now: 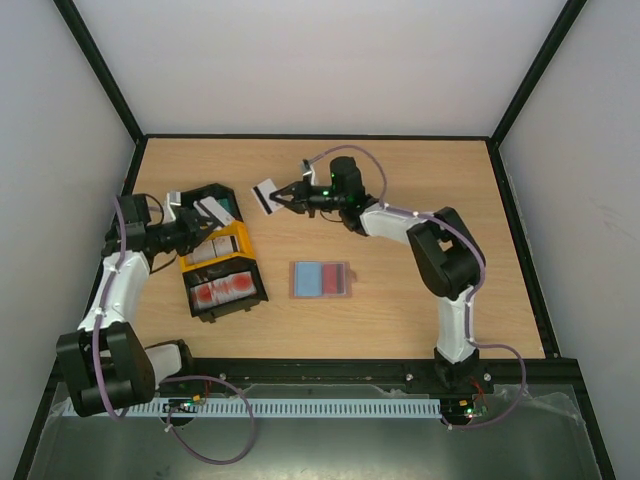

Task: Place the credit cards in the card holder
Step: Place the credit card in the storage box.

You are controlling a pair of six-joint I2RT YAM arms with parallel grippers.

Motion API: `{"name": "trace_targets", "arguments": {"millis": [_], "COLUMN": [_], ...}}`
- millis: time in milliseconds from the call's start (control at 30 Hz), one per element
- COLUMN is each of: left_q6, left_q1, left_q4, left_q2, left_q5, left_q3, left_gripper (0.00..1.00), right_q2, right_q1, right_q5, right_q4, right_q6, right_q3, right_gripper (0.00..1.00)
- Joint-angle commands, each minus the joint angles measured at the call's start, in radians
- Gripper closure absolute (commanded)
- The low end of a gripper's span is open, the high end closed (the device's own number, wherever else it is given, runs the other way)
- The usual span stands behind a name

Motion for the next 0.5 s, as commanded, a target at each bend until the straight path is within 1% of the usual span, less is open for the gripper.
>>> {"name": "trace_targets", "arguments": {"millis": [0,100,233,300,467], "left_q6": [0.191,0.255,0.297,0.297,0.267], "left_q1": [-0.033,-0.084,-0.123,-0.128,-0.156], "left_q4": [-0.274,-0.373,-0.458,-0.454,-0.393], "left_q2": [0.022,0.041,0.056,0.061,0.117], "left_q5": [-0.191,-0.300,-0.437,-0.464,-0.454], "left_q3": [0.052,0.067,0.081,0.078,0.100], "left_gripper": [0.97,0.97,0.98,0.98,0.98], "right_q2": [-0.096,-0.115,-0.125,-0.124,-0.122], "right_q1": [-0.032,-0.032,-0.032,-0.032,-0.032], "right_q5": [0.134,0.188,0.200,0.196,0.192], "right_q4": [-0.367,-0.473,-0.482,-0.475,-0.469], "right_q6": [-0.314,-0.376,-0.382,-0.378,-0.375], "right_q3": [0.017,0.023,0.006,0.000,0.000], "right_gripper": [0.98,0.98,0.98,0.98,0.98]}}
